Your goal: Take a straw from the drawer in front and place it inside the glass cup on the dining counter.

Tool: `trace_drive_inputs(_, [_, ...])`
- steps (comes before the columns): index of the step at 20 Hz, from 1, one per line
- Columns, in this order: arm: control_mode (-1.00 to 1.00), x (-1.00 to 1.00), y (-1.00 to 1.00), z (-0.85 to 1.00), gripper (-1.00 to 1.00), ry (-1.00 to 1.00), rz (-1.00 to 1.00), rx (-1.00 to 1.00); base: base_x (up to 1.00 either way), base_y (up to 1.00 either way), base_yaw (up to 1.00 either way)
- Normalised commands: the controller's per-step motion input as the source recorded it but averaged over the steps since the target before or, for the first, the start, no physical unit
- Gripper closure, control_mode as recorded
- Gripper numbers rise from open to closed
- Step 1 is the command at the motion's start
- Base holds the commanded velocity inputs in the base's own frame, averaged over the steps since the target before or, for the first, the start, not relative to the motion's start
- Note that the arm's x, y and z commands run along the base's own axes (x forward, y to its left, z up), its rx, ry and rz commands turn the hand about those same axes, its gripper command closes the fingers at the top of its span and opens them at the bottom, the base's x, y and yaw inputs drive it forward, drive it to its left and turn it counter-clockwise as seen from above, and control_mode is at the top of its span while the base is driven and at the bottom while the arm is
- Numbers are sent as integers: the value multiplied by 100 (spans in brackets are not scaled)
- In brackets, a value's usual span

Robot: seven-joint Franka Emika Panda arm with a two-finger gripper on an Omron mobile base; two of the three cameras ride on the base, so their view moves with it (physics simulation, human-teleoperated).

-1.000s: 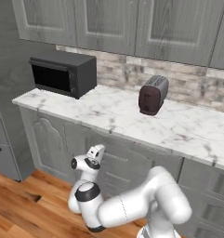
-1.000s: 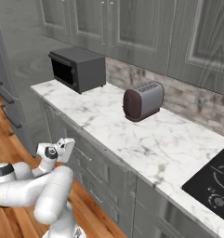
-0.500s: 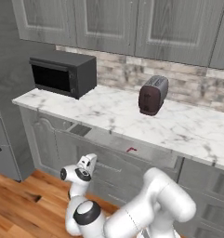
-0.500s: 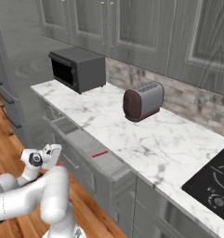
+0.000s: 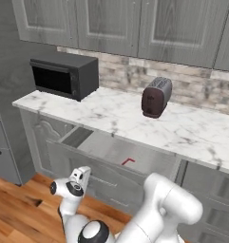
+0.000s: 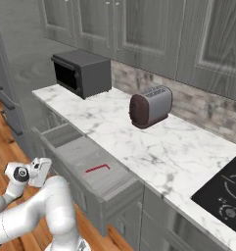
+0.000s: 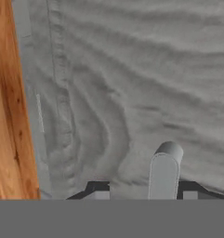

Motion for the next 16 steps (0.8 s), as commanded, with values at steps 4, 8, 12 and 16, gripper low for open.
trace_drive_inputs(4, [-100,-75,74,-100,100,16,0,0,0,0,0])
trace_drive_inputs(8, [-100,-55,77,-100,-100,20,0,0,0,0,0])
trace_drive_inputs(12, [-100,-44,35,-68,-100,13,0,0,0,0,0])
trace_drive_inputs(16, [-100,-50,3,50,-100,-9,0,4,0,0,0])
